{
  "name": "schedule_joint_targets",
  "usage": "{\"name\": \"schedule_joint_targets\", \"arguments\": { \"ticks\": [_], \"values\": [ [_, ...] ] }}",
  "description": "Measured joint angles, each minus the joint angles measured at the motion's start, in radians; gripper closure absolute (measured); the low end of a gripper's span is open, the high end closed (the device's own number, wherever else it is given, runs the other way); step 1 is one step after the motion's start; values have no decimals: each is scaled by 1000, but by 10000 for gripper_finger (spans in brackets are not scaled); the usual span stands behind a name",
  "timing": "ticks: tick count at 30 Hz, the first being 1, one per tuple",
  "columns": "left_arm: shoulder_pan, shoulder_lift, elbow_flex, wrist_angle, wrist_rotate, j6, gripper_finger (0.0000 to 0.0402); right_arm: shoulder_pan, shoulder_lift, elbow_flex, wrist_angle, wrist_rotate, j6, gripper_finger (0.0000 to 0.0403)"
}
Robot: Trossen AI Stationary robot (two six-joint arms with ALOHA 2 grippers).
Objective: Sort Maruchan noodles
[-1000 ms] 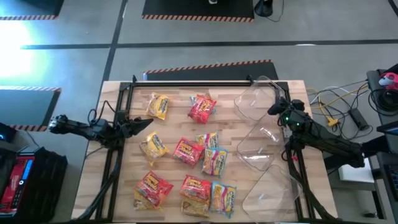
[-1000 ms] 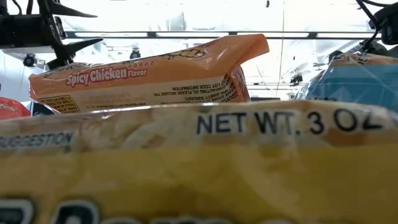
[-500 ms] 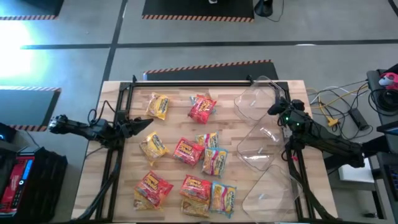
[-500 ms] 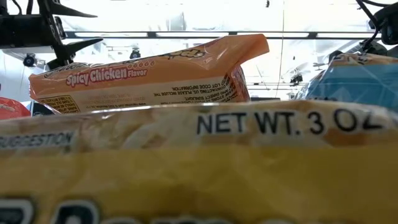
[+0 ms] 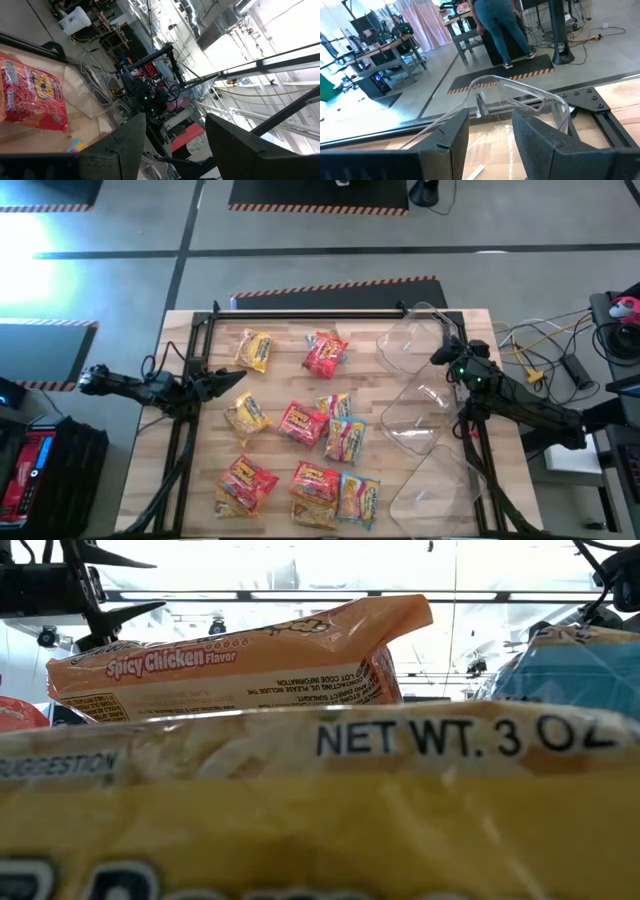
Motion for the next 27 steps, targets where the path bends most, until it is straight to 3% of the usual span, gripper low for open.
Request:
{"name": "schedule_joint_targets", "arguments": {
  "ticks": [11, 19, 22, 27],
  "values": [
    [0, 0, 0, 0, -1, 0, 212, 0, 0, 0, 0, 0, 0, 264],
    [0, 0, 0, -13, -64, 48, 212, 0, 0, 0, 0, 0, 0, 264],
    [0, 0, 0, 23, -83, -10, 212, 0, 0, 0, 0, 0, 0, 264],
    [0, 0, 0, 63, -88, 36, 212, 0, 0, 0, 0, 0, 0, 264]
  ]
}}
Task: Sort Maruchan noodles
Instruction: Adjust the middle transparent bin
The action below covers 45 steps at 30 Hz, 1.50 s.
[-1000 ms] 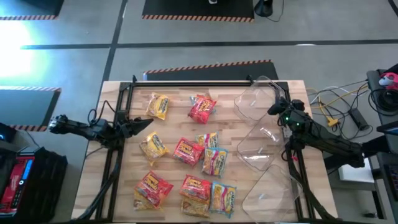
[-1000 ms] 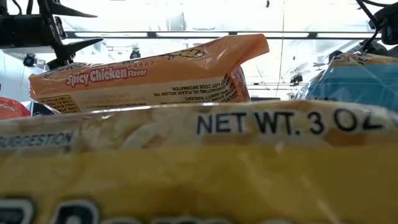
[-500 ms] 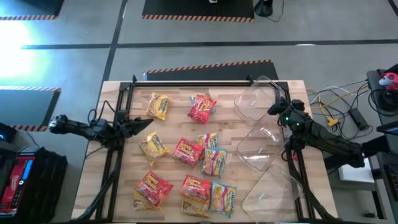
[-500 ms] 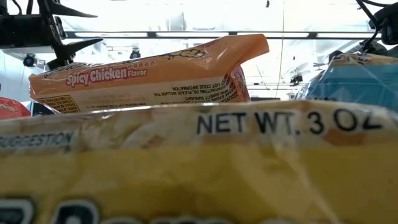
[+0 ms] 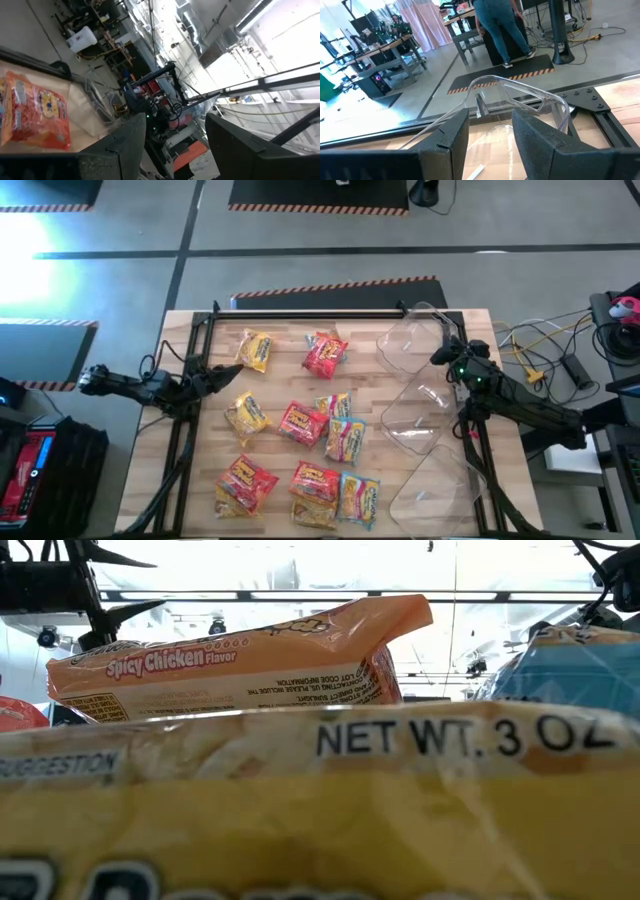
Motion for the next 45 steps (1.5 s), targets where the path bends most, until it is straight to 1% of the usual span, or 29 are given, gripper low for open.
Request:
{"name": "schedule_joint_targets", "arguments": {
  "ticks": [7, 10, 13, 16, 19, 21, 25, 28, 31, 35, 37, 41, 45],
  "values": [
    [0, 2, 8, -8, -3, 10, 212, 0, 0, 0, 0, 0, 0, 264],
    [0, 33, 58, -15, -16, 54, 212, 0, 0, 0, 0, 0, 0, 264],
    [2, 94, 128, -43, -20, 151, 212, 0, 0, 0, 0, 0, 0, 264],
    [2, 161, 225, -119, -31, 217, 212, 0, 0, 0, 0, 0, 0, 264],
    [2, 222, 330, -292, -65, 211, 212, 0, 0, 0, 0, 0, 0, 264],
    [2, 259, 404, -440, -89, 180, 212, 0, 0, 0, 0, 0, 0, 264],
    [2, 346, 538, -710, -120, 56, 212, 0, 0, 0, 0, 0, 0, 264],
    [2, 423, 614, -848, -117, -33, 212, 0, 0, 0, 0, 0, 0, 264],
    [3, 510, 670, -942, -102, -102, 212, 0, 0, 0, 0, 0, 0, 264],
    [16, 634, 734, -1108, -50, -213, 212, 0, 0, 0, 0, 0, 0, 264],
    [31, 686, 765, -1193, 1, -281, 212, 0, 0, 0, 0, 0, 0, 264],
    [53, 767, 806, -1287, 117, -336, 212, 0, 0, 0, 0, 0, 0, 264],
    [75, 813, 819, -1361, 190, -386, 201, 0, 0, 0, 0, 0, 0, 264]
  ]
}}
